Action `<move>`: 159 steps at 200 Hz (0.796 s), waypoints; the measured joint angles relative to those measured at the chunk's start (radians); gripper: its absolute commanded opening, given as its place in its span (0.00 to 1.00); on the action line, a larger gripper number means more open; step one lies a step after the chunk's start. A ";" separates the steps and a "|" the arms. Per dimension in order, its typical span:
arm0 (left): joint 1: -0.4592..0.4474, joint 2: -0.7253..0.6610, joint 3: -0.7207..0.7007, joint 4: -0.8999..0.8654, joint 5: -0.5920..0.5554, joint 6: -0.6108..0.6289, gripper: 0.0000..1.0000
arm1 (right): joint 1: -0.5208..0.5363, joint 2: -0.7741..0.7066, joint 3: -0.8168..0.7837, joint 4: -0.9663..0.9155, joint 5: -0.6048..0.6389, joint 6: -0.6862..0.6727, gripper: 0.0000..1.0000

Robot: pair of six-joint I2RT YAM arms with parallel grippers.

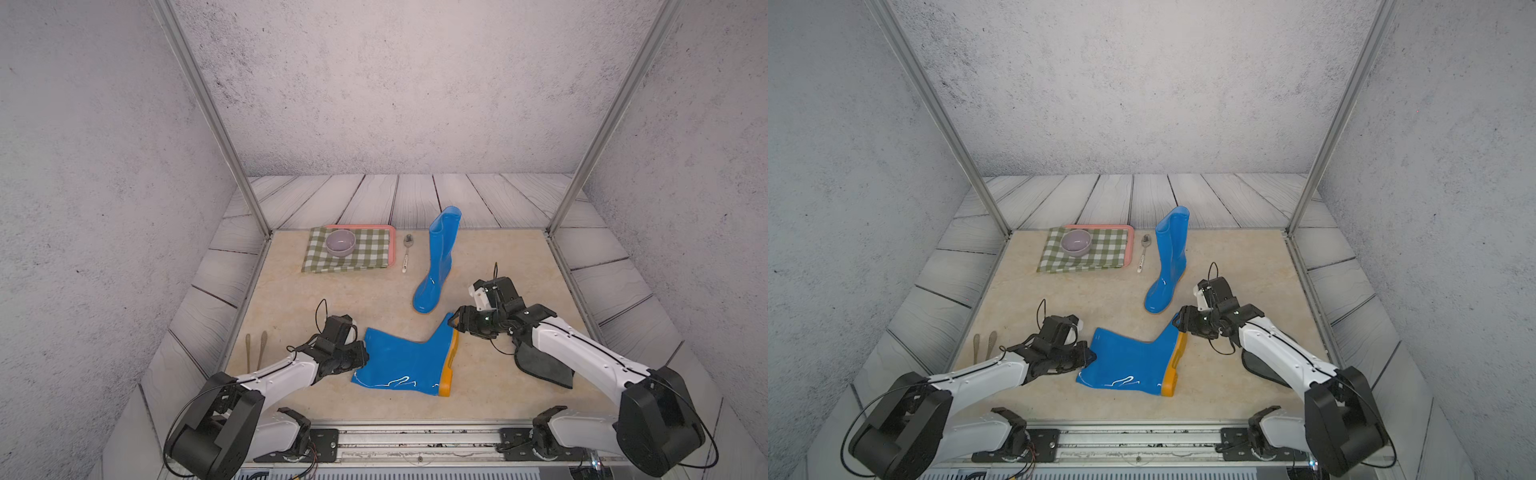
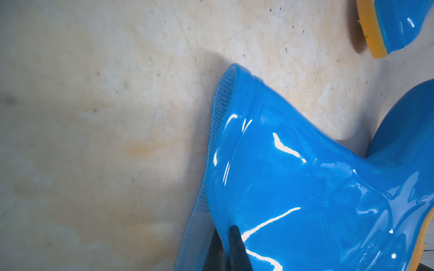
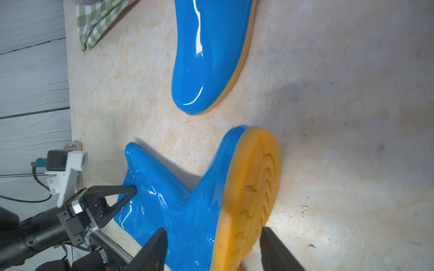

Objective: Wipe the rubber boots with a cloth
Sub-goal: Adjust the rubber boot at the center of the board.

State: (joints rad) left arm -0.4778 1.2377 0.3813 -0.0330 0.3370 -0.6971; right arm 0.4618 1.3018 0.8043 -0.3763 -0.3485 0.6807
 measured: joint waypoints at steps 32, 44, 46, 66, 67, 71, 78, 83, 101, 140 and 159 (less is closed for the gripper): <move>0.000 0.000 -0.005 0.009 0.002 0.000 0.00 | 0.018 0.044 -0.003 0.056 0.009 0.032 0.64; 0.000 0.000 -0.005 0.011 0.003 0.000 0.00 | 0.022 0.054 -0.003 0.074 0.011 0.040 0.64; 0.000 0.000 -0.005 0.011 0.003 0.000 0.00 | 0.022 0.055 -0.003 0.076 0.011 0.042 0.64; 0.004 0.002 -0.005 0.016 0.007 0.002 0.00 | 0.022 0.069 0.003 0.099 0.016 0.048 0.64; 0.004 0.002 -0.005 0.016 0.008 0.002 0.00 | 0.022 0.070 0.005 0.101 0.016 0.049 0.64; 0.005 0.002 -0.005 0.016 0.009 0.002 0.00 | 0.022 0.074 0.007 0.103 0.018 0.049 0.64; 0.005 0.002 -0.005 0.016 0.009 0.002 0.06 | 0.023 0.083 0.015 0.108 0.018 0.050 0.64; 0.005 0.001 -0.005 0.016 0.009 0.003 0.13 | 0.022 0.089 0.022 0.109 0.019 0.050 0.64; 0.005 -0.009 -0.007 0.014 0.008 0.008 0.36 | 0.023 0.113 0.047 0.113 0.023 0.048 0.64; 0.006 -0.055 -0.011 0.002 -0.010 0.007 0.44 | 0.023 0.167 0.109 0.116 0.031 0.033 0.64; 0.006 -0.066 -0.011 -0.017 -0.025 0.007 0.39 | 0.023 0.170 0.135 0.111 0.041 0.018 0.64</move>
State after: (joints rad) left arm -0.4721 1.1721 0.3706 -0.0498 0.3122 -0.6899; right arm 0.4843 1.4719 0.9394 -0.2657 -0.3073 0.6987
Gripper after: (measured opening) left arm 0.424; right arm 0.636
